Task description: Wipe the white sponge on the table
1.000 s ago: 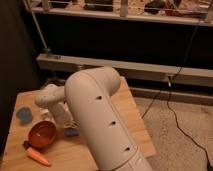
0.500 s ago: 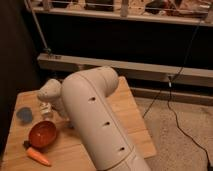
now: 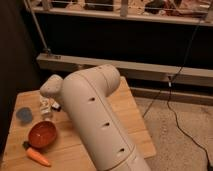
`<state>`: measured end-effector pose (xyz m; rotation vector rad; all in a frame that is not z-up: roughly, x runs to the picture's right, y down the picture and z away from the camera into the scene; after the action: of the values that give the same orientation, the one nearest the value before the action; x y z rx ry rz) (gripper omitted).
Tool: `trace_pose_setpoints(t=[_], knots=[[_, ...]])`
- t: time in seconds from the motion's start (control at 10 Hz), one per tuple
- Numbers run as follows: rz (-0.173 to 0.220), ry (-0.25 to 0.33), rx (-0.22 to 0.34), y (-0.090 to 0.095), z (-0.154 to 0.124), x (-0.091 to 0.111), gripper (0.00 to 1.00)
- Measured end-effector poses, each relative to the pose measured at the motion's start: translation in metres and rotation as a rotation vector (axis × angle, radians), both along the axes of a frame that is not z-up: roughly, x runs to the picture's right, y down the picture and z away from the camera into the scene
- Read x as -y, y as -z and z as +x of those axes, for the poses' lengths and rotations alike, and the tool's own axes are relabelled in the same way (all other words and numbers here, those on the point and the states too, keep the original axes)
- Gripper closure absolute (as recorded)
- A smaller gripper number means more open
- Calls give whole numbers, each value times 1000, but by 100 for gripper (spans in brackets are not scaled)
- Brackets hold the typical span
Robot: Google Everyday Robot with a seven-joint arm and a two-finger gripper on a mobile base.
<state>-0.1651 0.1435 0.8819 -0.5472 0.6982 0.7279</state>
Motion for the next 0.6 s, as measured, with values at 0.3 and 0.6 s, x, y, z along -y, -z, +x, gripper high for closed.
trace_pose_setpoints(t=[0.3, 0.6], knots=[[38, -77, 29, -7, -14, 26, 100], [46, -127, 52, -16, -23, 34, 100]])
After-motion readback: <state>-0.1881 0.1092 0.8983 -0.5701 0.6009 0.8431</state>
